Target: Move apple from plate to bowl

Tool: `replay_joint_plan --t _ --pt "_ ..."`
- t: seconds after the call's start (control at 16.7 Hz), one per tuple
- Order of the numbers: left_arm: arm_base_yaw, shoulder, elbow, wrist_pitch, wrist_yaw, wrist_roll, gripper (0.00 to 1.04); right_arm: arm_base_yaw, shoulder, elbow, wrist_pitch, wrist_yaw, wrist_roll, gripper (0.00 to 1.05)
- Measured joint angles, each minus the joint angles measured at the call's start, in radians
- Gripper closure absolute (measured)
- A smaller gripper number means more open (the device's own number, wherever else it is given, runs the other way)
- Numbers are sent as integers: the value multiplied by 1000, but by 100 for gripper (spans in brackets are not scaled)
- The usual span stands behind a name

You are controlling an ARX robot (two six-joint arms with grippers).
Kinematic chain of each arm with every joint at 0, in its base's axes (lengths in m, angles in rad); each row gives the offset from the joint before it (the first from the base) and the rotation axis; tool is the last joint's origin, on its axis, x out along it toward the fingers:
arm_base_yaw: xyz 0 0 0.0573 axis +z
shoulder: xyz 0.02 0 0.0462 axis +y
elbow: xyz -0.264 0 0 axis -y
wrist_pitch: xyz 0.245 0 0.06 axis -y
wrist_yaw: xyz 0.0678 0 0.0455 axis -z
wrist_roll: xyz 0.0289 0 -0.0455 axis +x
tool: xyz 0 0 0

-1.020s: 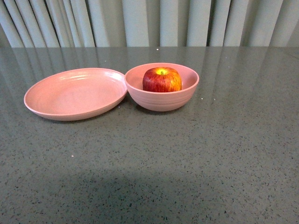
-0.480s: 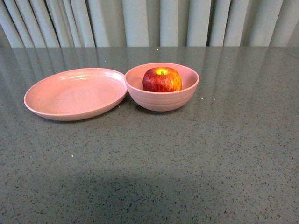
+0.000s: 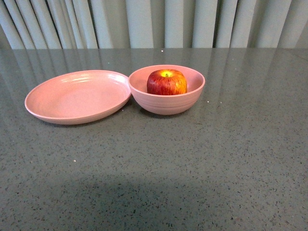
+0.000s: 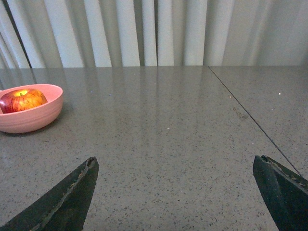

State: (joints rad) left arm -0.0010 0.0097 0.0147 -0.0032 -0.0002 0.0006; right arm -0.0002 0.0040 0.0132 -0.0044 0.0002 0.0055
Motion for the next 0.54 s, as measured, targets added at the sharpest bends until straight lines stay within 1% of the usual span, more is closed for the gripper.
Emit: replay_joint_plan --t 0.54 --pt "0 0 0 0 0 0 7 0 0 0 0 0 0 7"
